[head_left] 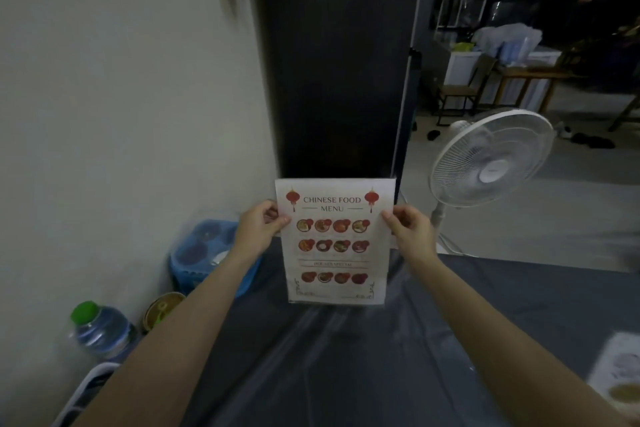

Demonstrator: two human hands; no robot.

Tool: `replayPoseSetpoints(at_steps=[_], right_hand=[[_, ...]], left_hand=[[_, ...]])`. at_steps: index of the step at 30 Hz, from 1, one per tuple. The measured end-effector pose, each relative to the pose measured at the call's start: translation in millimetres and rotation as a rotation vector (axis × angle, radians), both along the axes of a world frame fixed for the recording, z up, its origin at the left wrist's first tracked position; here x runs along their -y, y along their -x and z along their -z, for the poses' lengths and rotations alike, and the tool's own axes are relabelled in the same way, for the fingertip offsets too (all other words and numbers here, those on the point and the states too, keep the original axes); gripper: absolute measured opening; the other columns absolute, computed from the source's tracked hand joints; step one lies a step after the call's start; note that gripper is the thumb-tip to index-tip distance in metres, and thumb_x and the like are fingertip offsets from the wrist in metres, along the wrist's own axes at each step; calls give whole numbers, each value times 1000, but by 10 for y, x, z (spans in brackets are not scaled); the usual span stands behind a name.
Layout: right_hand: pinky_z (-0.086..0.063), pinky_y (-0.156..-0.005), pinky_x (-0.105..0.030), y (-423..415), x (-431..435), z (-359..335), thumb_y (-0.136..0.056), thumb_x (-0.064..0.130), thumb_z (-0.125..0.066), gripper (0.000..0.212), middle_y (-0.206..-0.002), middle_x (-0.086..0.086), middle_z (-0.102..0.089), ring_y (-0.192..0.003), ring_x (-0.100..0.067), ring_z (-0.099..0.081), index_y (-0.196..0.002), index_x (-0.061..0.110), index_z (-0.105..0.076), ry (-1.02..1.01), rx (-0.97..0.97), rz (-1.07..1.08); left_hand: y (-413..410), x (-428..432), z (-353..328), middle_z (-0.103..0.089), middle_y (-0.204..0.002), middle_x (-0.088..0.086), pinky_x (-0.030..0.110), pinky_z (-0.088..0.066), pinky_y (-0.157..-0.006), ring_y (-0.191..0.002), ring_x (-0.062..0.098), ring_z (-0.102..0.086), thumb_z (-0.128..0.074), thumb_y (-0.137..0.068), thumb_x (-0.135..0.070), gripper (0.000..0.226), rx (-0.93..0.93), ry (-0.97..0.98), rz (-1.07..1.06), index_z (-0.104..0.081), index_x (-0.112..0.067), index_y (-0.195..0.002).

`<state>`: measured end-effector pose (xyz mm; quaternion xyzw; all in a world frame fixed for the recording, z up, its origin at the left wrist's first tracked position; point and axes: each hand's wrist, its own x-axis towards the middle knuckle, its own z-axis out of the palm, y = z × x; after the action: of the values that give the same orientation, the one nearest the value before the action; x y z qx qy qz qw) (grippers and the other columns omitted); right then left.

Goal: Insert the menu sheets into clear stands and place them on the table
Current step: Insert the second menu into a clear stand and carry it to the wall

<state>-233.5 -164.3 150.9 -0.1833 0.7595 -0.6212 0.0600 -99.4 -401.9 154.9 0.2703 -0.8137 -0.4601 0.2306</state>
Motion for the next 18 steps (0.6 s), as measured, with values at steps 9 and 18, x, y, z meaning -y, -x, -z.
replayPoseSetpoints(at_steps=[9,18], right_hand=[[-48,-63,-21,360,984,267,-93,25,-55,16,-90,5,-66,-82,-9,-63,-99,11,-60,-17,63,-10],[-45,-61,-18,491,1471,592,-93,25,-55,20,-97,0,-67,-82,-4,-61,-102,8,-61,-49,98,-31]], left_hand=[[340,919,177,-65,-83,2,52,-56,-87,-89,31,-65,-70,-83,-7,8,13,5,-6,-64,-11,-88],[427,1342,427,-67,-91,7,42,-57,-86,-91,27,-65,-68,-85,-6,9,58,1,-41,-66,-6,-94]])
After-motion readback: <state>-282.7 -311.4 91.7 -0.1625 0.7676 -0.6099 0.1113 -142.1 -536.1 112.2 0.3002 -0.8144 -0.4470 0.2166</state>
